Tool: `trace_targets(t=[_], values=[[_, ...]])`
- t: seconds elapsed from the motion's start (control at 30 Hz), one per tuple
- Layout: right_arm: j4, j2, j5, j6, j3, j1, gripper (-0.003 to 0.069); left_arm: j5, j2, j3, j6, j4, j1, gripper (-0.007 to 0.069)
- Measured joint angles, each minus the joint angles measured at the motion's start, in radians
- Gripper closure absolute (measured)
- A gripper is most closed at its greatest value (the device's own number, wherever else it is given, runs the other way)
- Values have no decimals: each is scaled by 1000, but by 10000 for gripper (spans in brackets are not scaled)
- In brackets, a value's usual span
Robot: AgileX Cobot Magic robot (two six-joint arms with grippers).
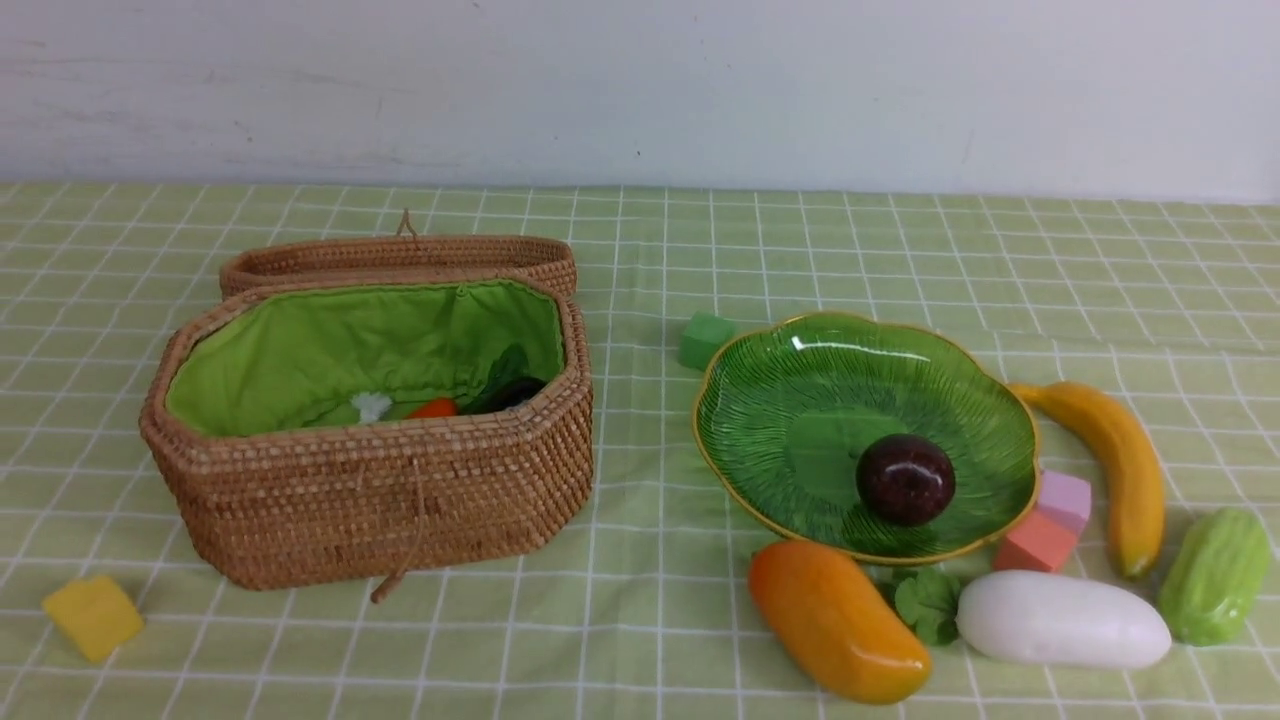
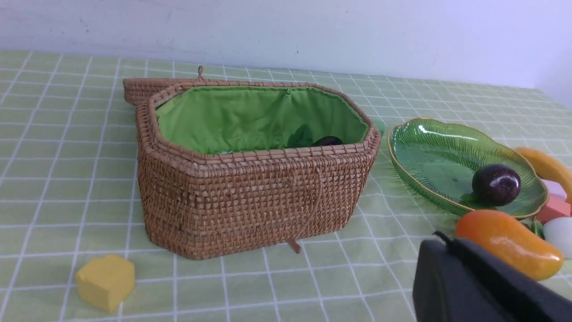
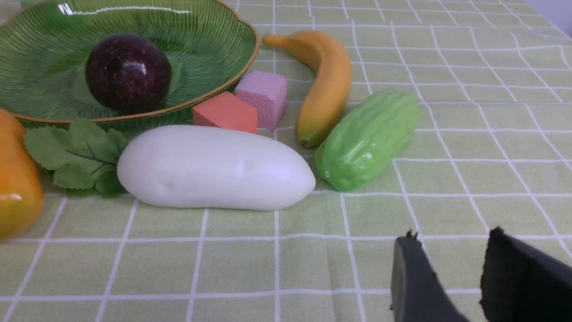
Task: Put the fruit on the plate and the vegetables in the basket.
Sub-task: Take a chayote with your right arm and place it on the basket on the left.
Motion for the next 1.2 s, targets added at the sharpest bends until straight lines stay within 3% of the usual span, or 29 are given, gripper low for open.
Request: trace_targets(t=[0.33,0.67,0.97,1.2], values=[[-1,0,0,0,0,0,418,49,177,25,0,12,0,638],[-1,0,0,0,0,0,418,-234,82,228,-26,84,0,638],[-1,0,0,0,0,0,418,-348,7,508,-101,162,0,637],[-1,0,0,0,0,0,418,-407,7,530,-103,163,0,634]])
